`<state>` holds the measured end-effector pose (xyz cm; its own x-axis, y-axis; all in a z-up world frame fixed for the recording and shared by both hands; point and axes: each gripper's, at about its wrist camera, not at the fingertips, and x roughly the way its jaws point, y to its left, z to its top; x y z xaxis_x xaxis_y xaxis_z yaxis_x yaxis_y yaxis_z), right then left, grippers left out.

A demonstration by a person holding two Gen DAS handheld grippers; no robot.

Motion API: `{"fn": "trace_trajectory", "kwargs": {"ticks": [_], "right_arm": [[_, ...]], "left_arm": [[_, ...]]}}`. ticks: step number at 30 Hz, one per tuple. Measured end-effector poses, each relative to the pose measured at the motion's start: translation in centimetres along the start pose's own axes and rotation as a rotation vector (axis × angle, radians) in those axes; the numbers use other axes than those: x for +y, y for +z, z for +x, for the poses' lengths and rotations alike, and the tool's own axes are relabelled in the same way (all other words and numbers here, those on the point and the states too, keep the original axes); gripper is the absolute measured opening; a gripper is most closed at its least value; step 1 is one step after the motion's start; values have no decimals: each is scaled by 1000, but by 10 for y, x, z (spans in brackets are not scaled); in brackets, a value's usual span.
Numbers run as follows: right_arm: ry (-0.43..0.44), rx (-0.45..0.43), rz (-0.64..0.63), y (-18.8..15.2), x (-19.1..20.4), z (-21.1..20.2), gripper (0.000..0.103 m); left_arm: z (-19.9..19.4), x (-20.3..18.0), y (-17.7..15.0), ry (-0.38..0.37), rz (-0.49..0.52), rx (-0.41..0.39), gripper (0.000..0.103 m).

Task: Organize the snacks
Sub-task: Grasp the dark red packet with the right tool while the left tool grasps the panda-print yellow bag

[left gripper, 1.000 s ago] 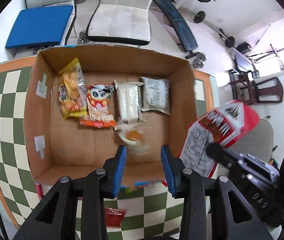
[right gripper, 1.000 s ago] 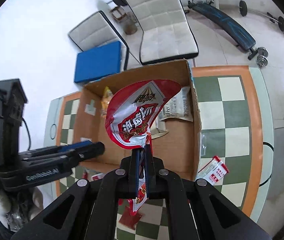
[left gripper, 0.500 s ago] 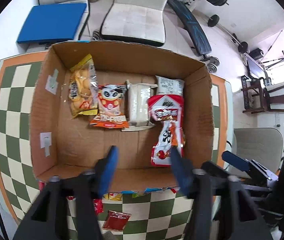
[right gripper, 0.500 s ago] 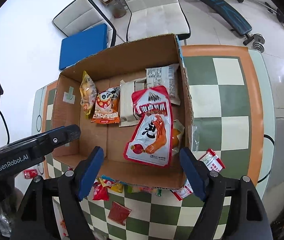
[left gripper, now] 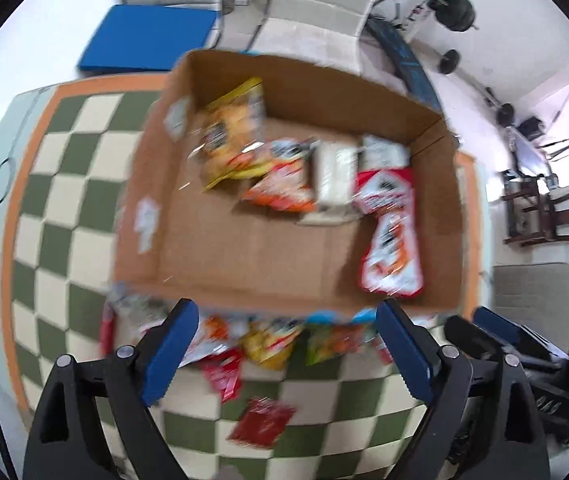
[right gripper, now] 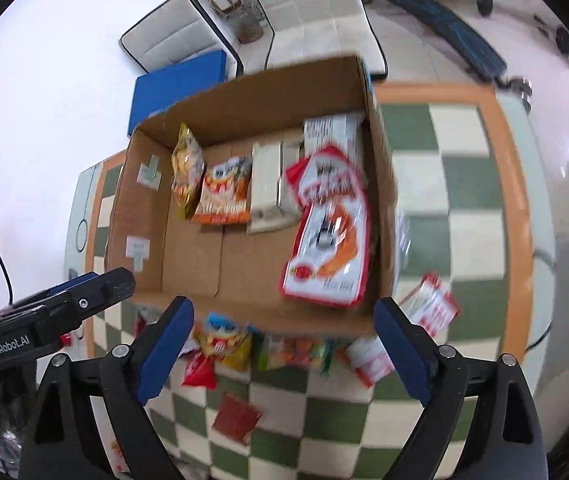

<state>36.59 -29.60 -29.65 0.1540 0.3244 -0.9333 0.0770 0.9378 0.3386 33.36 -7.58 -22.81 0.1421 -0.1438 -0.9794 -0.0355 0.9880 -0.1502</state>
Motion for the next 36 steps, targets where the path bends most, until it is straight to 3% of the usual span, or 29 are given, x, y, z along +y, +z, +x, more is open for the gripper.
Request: {"fn": "trace_trajectory", "kwargs": {"ticks": [5,8,11,15,21,22,24,27,32,36], "right_arm": [[-3,72,89,-51,0,25,94],[5,177,164,-94,4,59,94],[-4,280,217,-137,18,103,94],[-38,355,259,-171,38,147,94],[-176,392,233,-198,69,189,92],[-216,395,213,-201,74,194,85],[-267,379,183,-204,81,196,79],[-358,348,80,-209,94,193,62],[-332,318,18,-215,85,180,60],[-282,303,112,-210,46,159,60]], "left_arm": [[15,49,-50,104,-29,32,91],[31,75,-79,153,-29,78,91],[48,106,-108,175,-55,142,91],[60,143,-135,194,-95,184,91],[61,174,-151,204,-113,192,91],[60,176,-152,202,-117,192,91],[58,179,-152,194,-126,185,91],[55,175,-149,152,-127,174,91],[47,139,-127,87,-92,141,91],[54,88,-97,0,-49,146,91]]}}
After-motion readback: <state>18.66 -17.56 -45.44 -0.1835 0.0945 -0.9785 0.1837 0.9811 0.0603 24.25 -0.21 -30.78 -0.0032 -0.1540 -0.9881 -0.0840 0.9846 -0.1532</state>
